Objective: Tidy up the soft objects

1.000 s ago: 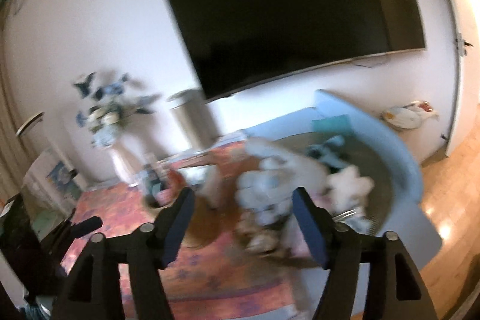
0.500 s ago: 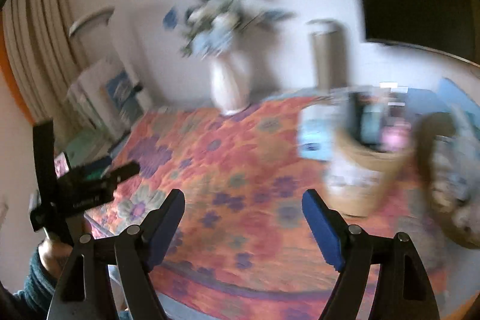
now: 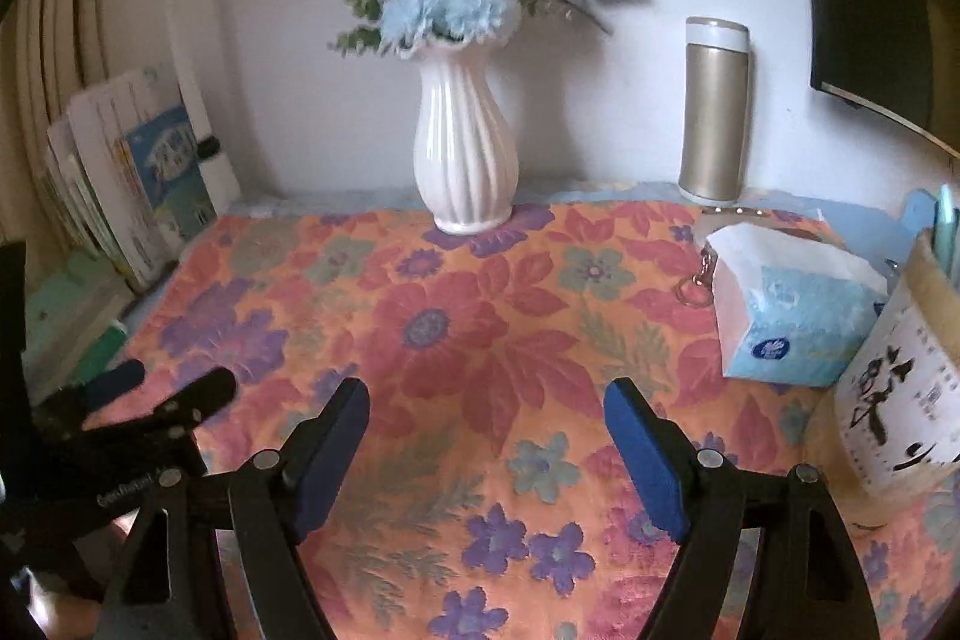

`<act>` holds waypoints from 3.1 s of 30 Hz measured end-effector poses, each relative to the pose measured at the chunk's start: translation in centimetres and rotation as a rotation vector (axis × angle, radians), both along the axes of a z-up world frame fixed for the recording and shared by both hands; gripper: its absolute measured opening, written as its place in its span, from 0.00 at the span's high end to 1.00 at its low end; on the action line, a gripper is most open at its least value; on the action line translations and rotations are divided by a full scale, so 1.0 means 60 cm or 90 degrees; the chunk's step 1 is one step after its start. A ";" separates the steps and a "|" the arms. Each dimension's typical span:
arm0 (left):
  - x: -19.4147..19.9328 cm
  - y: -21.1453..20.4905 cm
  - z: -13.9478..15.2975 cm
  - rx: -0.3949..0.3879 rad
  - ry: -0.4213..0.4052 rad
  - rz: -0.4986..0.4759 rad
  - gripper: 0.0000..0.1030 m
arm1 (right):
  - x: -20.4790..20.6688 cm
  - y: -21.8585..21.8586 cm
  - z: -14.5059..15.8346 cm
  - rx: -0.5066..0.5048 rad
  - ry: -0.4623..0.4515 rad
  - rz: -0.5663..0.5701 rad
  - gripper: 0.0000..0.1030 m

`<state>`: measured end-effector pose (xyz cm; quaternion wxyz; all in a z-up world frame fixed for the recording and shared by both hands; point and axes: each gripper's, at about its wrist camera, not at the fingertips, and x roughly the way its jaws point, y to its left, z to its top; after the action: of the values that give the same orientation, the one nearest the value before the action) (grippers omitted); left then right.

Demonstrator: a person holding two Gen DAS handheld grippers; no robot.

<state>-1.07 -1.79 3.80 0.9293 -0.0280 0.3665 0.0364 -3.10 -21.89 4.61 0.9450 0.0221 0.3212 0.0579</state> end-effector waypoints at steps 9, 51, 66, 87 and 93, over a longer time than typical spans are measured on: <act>-0.004 0.003 0.000 0.015 -0.017 0.030 0.05 | -0.015 0.021 -0.007 -0.063 -0.028 -0.012 0.05; 0.001 -0.002 -0.006 0.030 0.007 0.022 0.05 | -0.008 0.007 -0.017 -0.037 -0.004 -0.025 0.00; 0.001 -0.007 -0.006 0.042 0.010 0.020 0.05 | -0.007 0.006 -0.019 -0.037 -0.002 -0.022 0.00; 0.009 -0.014 -0.018 0.051 0.056 0.006 0.05 | -0.001 0.005 -0.027 -0.048 0.018 -0.028 0.00; -0.009 -0.010 -0.034 0.021 0.119 -0.003 0.05 | -0.002 0.012 -0.036 -0.095 0.046 -0.064 0.00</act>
<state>-1.60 -2.41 1.77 0.8914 -0.0082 0.4512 0.0430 -3.22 -21.16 2.47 0.9335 -0.0302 0.3569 -0.0143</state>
